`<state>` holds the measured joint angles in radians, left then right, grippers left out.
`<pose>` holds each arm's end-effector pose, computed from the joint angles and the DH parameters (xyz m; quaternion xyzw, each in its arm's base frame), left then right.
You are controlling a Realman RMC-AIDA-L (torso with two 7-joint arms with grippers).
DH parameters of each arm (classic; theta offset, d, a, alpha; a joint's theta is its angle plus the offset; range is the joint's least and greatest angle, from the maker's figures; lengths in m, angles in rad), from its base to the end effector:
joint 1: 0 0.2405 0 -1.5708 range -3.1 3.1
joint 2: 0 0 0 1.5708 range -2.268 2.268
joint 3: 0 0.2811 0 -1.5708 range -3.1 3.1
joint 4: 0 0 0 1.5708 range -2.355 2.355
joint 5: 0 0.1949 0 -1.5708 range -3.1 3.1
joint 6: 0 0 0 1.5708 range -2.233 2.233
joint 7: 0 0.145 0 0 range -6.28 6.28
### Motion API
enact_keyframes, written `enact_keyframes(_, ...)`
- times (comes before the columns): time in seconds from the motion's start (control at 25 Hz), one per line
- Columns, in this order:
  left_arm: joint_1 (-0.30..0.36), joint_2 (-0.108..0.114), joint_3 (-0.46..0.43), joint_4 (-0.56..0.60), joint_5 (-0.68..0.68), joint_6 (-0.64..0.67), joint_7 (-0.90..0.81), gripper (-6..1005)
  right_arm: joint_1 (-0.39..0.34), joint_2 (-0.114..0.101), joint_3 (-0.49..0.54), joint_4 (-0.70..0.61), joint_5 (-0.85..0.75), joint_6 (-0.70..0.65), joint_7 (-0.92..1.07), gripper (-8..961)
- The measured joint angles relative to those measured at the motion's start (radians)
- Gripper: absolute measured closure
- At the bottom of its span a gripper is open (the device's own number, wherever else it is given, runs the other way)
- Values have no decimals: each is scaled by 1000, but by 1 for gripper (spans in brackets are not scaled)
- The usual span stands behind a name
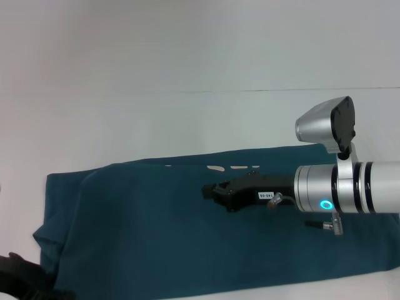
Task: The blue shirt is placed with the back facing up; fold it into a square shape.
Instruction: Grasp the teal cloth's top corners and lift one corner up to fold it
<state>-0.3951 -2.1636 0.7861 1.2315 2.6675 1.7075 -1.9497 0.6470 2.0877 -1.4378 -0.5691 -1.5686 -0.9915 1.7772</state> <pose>-0.3216 0.2783 0.0169 -0.9083 -0.3884 0.1005 0.1186 0.2173 0.3682 -0.1000 -0.9178 0.3388 0.1716 0.1158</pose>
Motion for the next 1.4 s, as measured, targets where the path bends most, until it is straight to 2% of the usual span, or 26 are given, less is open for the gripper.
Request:
enact_keyframes(0.44,-10,-1,7,-3,-4,-9,12,479,-6,0,12,0,-1,-1,-2,949)
enact_keyframes(0.72,-11,0,28,-14,-1,-11,14,541,-6,0,18,0,-1,-1,-2,949)
enact_keyframes(1.2,-27,4,55,-59,3,14,40,867,-9,0,23,0,-1,-1,-6,950)
enact_keyframes(1.4,-30,3,51,-59,3,11,43,953,-12,0,24,0,-1,-1,-6,950)
